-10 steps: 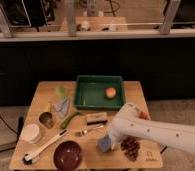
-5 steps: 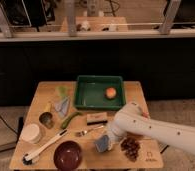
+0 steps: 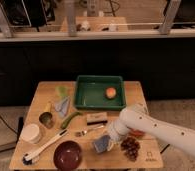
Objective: Wipe table surface with sponge
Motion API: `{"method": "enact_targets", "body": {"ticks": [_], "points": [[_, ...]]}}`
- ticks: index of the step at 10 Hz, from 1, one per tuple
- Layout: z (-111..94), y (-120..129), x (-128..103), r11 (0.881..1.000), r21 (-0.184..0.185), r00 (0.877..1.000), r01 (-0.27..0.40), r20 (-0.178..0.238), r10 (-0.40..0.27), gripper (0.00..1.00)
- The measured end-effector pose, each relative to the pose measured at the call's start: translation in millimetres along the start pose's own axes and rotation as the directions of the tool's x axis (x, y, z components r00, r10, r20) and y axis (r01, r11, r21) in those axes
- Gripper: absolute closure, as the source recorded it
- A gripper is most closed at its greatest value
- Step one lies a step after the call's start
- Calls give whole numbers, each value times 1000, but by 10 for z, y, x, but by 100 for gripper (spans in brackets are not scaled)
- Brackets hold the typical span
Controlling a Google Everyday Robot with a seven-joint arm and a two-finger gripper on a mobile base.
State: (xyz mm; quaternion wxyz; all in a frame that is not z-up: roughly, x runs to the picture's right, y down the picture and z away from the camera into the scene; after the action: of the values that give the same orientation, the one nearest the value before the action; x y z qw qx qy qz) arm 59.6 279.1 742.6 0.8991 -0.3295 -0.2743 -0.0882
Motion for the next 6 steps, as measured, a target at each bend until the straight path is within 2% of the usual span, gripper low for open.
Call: {"method": "enact_targets", "body": {"ticks": [2,6], "points": [[60,16,41,1000,-5,999,-20,35,20,100],[153,28,113,999,-15,997,-45,59,45,100]]}}
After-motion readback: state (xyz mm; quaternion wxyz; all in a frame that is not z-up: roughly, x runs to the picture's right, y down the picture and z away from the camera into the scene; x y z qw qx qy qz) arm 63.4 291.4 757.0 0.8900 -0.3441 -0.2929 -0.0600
